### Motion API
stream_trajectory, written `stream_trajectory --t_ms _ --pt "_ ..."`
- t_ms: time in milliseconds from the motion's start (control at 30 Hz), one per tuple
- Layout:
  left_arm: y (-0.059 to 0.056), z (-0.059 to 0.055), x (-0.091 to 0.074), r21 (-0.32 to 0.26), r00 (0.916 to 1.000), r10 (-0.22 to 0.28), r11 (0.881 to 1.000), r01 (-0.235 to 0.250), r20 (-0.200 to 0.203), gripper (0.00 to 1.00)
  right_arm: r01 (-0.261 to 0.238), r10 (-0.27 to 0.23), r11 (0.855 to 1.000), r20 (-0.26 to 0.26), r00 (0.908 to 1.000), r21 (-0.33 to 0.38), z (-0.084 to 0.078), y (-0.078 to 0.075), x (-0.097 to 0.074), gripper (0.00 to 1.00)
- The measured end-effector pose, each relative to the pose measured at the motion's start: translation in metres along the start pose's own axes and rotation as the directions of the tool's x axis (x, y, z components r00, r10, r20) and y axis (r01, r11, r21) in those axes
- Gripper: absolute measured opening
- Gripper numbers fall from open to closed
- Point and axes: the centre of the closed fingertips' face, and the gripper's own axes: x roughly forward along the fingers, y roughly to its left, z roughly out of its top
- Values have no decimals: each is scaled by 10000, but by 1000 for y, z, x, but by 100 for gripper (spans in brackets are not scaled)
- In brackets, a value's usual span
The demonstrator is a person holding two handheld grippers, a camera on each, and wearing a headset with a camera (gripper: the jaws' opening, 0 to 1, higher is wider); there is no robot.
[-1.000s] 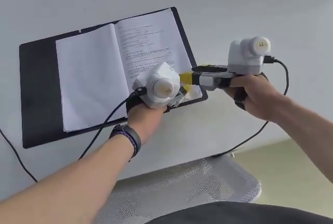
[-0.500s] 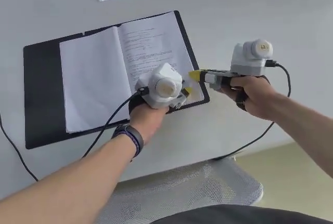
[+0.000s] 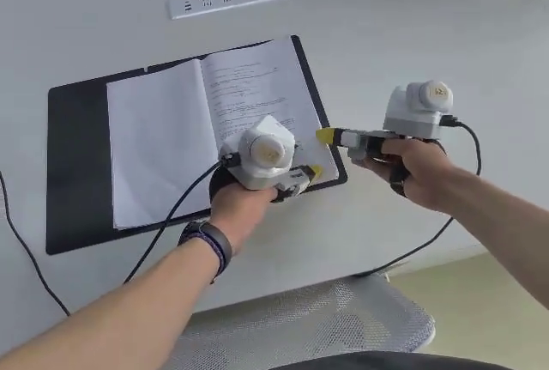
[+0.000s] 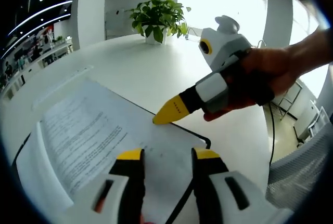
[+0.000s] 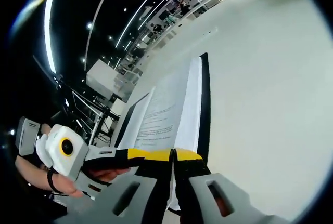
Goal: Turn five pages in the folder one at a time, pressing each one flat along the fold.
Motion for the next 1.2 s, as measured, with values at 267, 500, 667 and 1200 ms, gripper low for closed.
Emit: stream_trajectory --t_ms 267,500,667,1200 --pt "9 6 -20 -370 9991 292 9989 -280 303 40 -153 148 9996 232 9996 235 6 11 -2 0" --pt "25 5 -47 -647 9953 738 9955 -698 624 42 -202 196 9997 387 9991 142 12 24 -4 0" --pt "38 -1 -66 -690 9924 1043 9926 -998 659 43 -360 356 9993 492 9982 71 15 37 -2 0" --pt "82 -11 -139 -999 9660 2313 9703 -2204 1157 47 -886 922 9951 873 9919 -444 31 91 3 0"
